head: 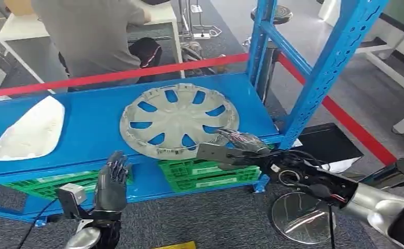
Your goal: Take the parts from the cabinet and place them on the table.
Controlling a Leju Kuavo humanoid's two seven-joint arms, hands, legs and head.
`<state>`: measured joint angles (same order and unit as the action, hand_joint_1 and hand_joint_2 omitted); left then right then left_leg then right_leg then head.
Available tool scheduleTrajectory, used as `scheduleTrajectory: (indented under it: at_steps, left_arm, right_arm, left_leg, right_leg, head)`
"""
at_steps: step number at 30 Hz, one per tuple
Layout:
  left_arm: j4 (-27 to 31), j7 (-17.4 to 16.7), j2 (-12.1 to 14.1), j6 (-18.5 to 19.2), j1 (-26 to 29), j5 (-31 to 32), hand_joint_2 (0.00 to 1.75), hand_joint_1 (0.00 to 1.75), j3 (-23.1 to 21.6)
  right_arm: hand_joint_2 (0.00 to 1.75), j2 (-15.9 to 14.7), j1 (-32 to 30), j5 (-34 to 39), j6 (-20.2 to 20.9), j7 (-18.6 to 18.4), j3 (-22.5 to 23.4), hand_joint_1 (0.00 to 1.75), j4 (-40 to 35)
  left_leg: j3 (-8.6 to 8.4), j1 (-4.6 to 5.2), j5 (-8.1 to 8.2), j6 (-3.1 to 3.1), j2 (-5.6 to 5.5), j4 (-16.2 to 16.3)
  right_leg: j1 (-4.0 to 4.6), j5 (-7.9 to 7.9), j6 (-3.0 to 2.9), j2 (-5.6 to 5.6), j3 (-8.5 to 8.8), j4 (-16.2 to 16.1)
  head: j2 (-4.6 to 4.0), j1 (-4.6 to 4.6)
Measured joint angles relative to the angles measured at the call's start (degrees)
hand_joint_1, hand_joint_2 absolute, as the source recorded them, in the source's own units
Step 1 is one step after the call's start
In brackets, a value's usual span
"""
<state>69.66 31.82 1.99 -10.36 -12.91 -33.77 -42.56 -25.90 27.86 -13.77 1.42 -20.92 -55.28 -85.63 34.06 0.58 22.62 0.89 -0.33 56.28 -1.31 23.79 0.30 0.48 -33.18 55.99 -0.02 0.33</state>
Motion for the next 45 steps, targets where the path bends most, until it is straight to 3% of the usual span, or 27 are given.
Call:
scheduleTrajectory:
  at_steps: [1, 4, 6, 7, 9, 11, 13, 15, 16, 17, 19, 21, 22, 23, 25, 26, 27, 28, 30, 31, 35, 37, 40, 41, 42, 43, 45]
  left_arm:
    - [0.0, 0.0, 0.0, 0.0, -0.1, 0.0, 0.0, 0.0, 0.0]
    - [0.0, 0.1, 0.0, 0.2, -0.2, 0.0, 0.0, 0.0, 0.0]
    - [0.0, 0.1, -0.2, 0.4, -0.3, 0.0, 0.0, 0.0, 0.0]
    - [0.0, 0.1, -0.2, 0.5, -0.4, 0.0, 0.0, 0.0, 0.0]
    - [0.0, 0.1, -0.3, 0.6, -0.4, 0.0, 0.0, 0.0, 0.0]
    - [0.0, 0.1, -0.3, 0.6, -0.3, 0.0, 0.0, 0.0, 0.0]
    - [0.0, 0.1, -0.3, 0.6, -0.1, 0.0, 0.0, 0.0, 0.0]
    - [0.0, 0.1, -0.3, 0.6, -0.2, 0.0, 0.0, 0.0, 0.0]
    - [0.0, 0.1, -0.3, 0.6, -0.2, 0.0, 0.0, 0.0, 0.0]
    - [0.0, 0.0, -0.3, 0.6, -0.2, 0.0, 0.0, 0.0, 0.0]
    - [0.0, 0.0, -0.3, 0.6, -0.2, 0.0, 0.0, 0.0, 0.0]
    - [0.0, 0.0, -0.3, 0.8, -0.3, 0.0, 0.0, 0.0, 0.0]
    - [0.0, 0.1, -0.3, 1.0, -0.5, 0.0, 0.0, 0.0, 0.0]
    - [0.0, 0.0, -0.3, 1.1, -0.6, 0.0, 0.0, 0.0, 0.0]
    - [0.0, 0.0, -0.3, 1.2, -0.6, 0.0, 0.0, 0.0, -0.1]
    - [-0.1, 0.0, -0.3, 1.3, -0.5, 0.0, 0.0, 0.0, -0.1]
    - [-0.2, 0.0, -0.3, 1.3, -0.5, 0.0, 0.0, 0.0, -0.1]
    - [-0.2, 0.0, -0.3, 1.3, -0.5, 0.0, 0.0, 0.0, -0.1]
    - [-0.2, 0.1, -0.3, 1.3, -0.7, 0.0, 0.0, 0.0, -0.1]
    - [-0.2, 0.1, -0.3, 1.3, -0.8, 0.0, 0.0, 0.0, -0.1]
    - [-0.2, 0.3, -0.3, 1.4, -0.8, 0.0, 0.0, 0.0, -0.1]
    - [-0.2, 0.4, -0.5, 1.4, -0.8, 0.1, 0.0, 0.0, -0.1]
    - [-0.3, 0.5, -0.6, 1.8, -0.8, 0.2, 0.0, 0.0, -0.1]
    - [-0.4, 0.5, -0.6, 1.9, -0.8, 0.2, 0.0, 0.0, -0.1]
    - [-0.5, 0.5, -0.6, 2.0, -0.7, 0.2, 0.0, 0.0, -0.1]
    - [-0.6, 0.5, -0.6, 2.1, -0.7, 0.2, 0.0, 0.0, -0.1]
    - [-0.6, 0.5, -0.7, 2.4, -0.8, 0.2, 0.0, 0.0, -0.1]
  right_arm:
    - [1.75, 0.0, 0.3, 0.2, 0.0, 0.2, 0.0, 0.0, 0.3]
    - [1.75, 0.0, 0.6, 0.8, 0.3, 1.1, -0.2, 0.0, 1.8]
    - [1.75, 0.1, 0.9, 0.8, 0.5, 1.9, -0.4, 0.0, 2.7]
    - [1.75, 0.1, 1.3, 0.8, 0.6, 2.3, -0.5, 0.0, 3.2]
    - [1.75, 0.1, 1.7, 0.9, 0.9, 2.6, -0.7, 0.0, 4.4]
    - [1.75, 0.1, 1.6, 1.0, 1.0, 3.0, -1.0, 0.0, 5.6]
    - [1.75, 0.1, 1.8, 1.5, 1.1, 3.6, -1.1, 0.0, 6.7]
    - [1.75, 0.1, 2.5, 1.8, 1.1, 4.3, -1.1, 0.0, 7.6]
    - [1.75, 0.2, 2.7, 2.0, 1.2, 4.9, -1.1, 0.0, 8.2]
    - [1.75, 0.3, 2.9, 2.4, 1.3, 5.6, -1.3, 0.0, 8.8]
    - [1.75, 0.5, 3.2, 2.9, 1.5, 6.6, -1.5, 0.0, 9.8]
    - [1.75, 1.0, 3.9, 3.2, 1.7, 7.5, -1.6, 0.0, 10.8]
    - [1.75, 1.2, 4.3, 3.5, 1.8, 8.1, -1.8, 0.0, 11.5]
    - [1.75, 1.6, 4.6, 3.7, 1.8, 8.9, -1.9, 0.0, 12.5]
    - [1.75, 2.1, 4.8, 3.7, 1.9, 9.7, -2.0, 0.0, 13.8]
    - [1.75, 2.6, 5.0, 3.6, 1.9, 10.4, -2.1, 0.0, 15.0]
    - [1.75, 2.8, 5.1, 3.5, 1.9, 10.9, -2.2, 0.0, 15.7]
    - [1.75, 3.2, 5.4, 3.5, 1.8, 11.4, -2.3, 0.0, 16.4]
    - [1.75, 3.9, 6.0, 3.3, 1.4, 12.5, -2.6, 0.0, 17.7]
    - [1.75, 4.2, 6.4, 3.0, 1.2, 12.9, -2.7, 0.0, 18.4]
    - [1.75, 5.4, 7.3, 2.2, 0.7, 14.4, -3.0, 0.0, 20.7]
    - [1.75, 5.6, 7.6, 1.6, 0.4, 15.4, -3.0, 0.0, 21.4]
    - [1.75, 6.4, 8.2, 0.3, -0.3, 17.2, -3.4, 0.0, 22.6]
    - [1.75, 6.7, 8.3, -0.1, -0.4, 17.8, -3.6, 0.0, 23.0]
    - [1.75, 6.9, 8.3, -0.6, -0.5, 18.2, -3.8, 0.0, 23.3]
    - [1.75, 7.3, 8.4, -0.8, -0.5, 18.7, -4.0, 0.0, 23.5]
    - [1.75, 7.8, 9.0, -1.6, -0.5, 19.4, -4.3, 0.0, 23.8]
  left_leg:
    - [-0.56, 0.28, 0.49, 0.23, 0.0, -1.5]
    - [-0.39, 0.66, 0.14, 0.51, 0.03, -1.8]
    - [-1.21, -0.05, -0.79, 0.96, 0.16, -3.4]
    - [-1.35, -0.13, -0.89, 1.38, 0.14, -3.7]
    - [-1.31, -0.15, -0.92, 1.61, 0.14, -3.7]
    - [-1.26, -0.14, -0.88, 1.65, 0.11, -3.6]
    - [-1.28, -0.24, -0.72, 1.48, 0.02, -3.3]
    - [-1.23, -0.35, -0.19, 0.91, -0.03, -2.4]
    - [-0.91, 0.04, 0.13, 0.51, -0.09, -1.9]
    - [-0.6, 0.13, 0.18, 0.38, -0.09, -1.5]
    - [-0.64, 0.1, -0.08, -0.04, -0.09, -1.9]
    - [-0.48, -0.07, 0.39, -0.76, -0.08, -1.3]
    - [0.37, -0.18, 1.89, -1.22, -0.03, 0.8]
    - [2.39, -0.34, 4.25, -1.61, -0.02, 5.1]
    - [6.89, -0.56, 8.08, -2.05, 0.0, 14.2]
    - [8.9, -0.67, 9.0, -2.2, 0.0, 18.1]
    - [9.05, -0.79, 8.38, -2.19, 0.0, 18.1]
    - [7.75, -0.89, 6.47, -2.09, 0.0, 15.2]
    - [2.17, -0.97, 1.48, -1.73, 0.0, 4.3]
    - [-0.34, -0.97, 0.06, -1.51, -0.01, -0.5]
    - [-0.19, -0.23, 0.17, -0.15, -0.09, -1.5]
    - [-0.76, -0.66, -0.47, 0.75, 0.02, -2.6]
    - [-0.72, -0.5, -0.45, 1.29, 0.1, -2.6]
    - [-0.72, -0.37, -0.41, 1.35, 0.09, -2.6]
    - [-0.77, -0.33, -0.4, 1.35, 0.03, -2.6]
    - [-0.8, -0.31, -0.35, 1.37, -0.02, -2.5]
    - [-0.82, -0.31, -0.14, 1.15, -0.09, -2.1]
  right_leg:
    - [0.39, 0.03, 0.28, 0.07, -0.12, 0.0]
    - [-0.05, -0.16, 1.25, 0.08, 0.02, -0.5]
    - [-0.06, 0.21, 1.85, -0.11, -0.02, 0.1]
    - [0.15, 2.1, 1.91, -0.14, -1.0, 2.6]
    - [0.11, 6.78, 2.26, -0.12, -5.16, 11.9]
    - [0.08, 8.58, 2.66, -0.14, -8.16, 18.1]
    - [-0.13, 4.95, 2.82, -0.18, -5.87, 13.1]
    - [-0.47, -0.14, 2.95, -0.45, -0.36, 2.1]
    - [-0.28, 0.8, 2.84, -0.47, 0.71, 0.0]
    - [-0.22, 0.4, 1.99, -0.19, 0.42, -0.1]
    - [0.07, 0.4, 1.39, -0.13, 0.27, 0.0]
    - [-0.34, 0.05, 0.69, -0.18, 0.48, -0.3]
    - [-0.41, 0.0, 0.47, -0.24, 0.46, -0.3]
    - [-0.39, -0.02, 0.25, -0.29, 0.37, -0.3]
    - [-0.37, -0.05, 0.18, -0.42, 0.18, -0.3]
    - [-0.37, -0.05, 0.18, -0.48, 0.1, -0.3]
    - [-0.37, -0.05, 0.18, -0.47, 0.09, -0.3]
    - [-0.38, -0.05, 0.19, -0.42, 0.13, -0.3]
    - [-0.43, -0.04, 0.32, -0.31, 0.34, -0.3]
    - [-0.41, -0.07, 0.56, -0.26, 0.35, -0.3]
    - [-0.27, -0.35, 2.1, -0.02, 0.29, -1.0]
    - [-0.46, 0.54, 2.56, -0.24, -0.02, 0.3]
    - [-0.19, 7.44, 2.68, -0.22, -6.02, 13.7]
    - [-0.19, 8.66, 2.73, -0.22, -7.81, 17.6]
    - [-0.19, 8.33, 2.68, -0.23, -8.38, 18.5]
    - [-0.19, 6.81, 2.55, -0.23, -7.67, 16.7]
    - [-0.19, 1.32, 2.2, -0.26, -2.98, 6.5]
  head:
    - [0.0, 0.15]
    - [0.0, 0.04]
    - [0.0, 0.24]
    - [0.0, 0.46]
    - [0.0, 1.4]
    - [0.0, 1.68]
    - [0.0, 2.1]
    - [0.0, 2.58]
    - [0.0, 2.8]
    - [0.0, 2.69]
    - [0.0, 2.12]
    - [0.0, 2.03]
    - [0.0, 1.55]
    - [0.0, 0.74]
    - [0.0, 0.39]
    - [0.0, 0.29]
    - [0.0, 0.24]
    - [0.0, 0.15]
    - [0.0, 0.09]
    - [0.0, 0.02]
    - [0.0, 0.39]
    - [0.0, 0.5]
    - [0.0, 1.82]
    - [0.0, 1.97]
    - [0.0, 2.16]
    - [0.0, 2.32]
    - [0.0, 2.8]
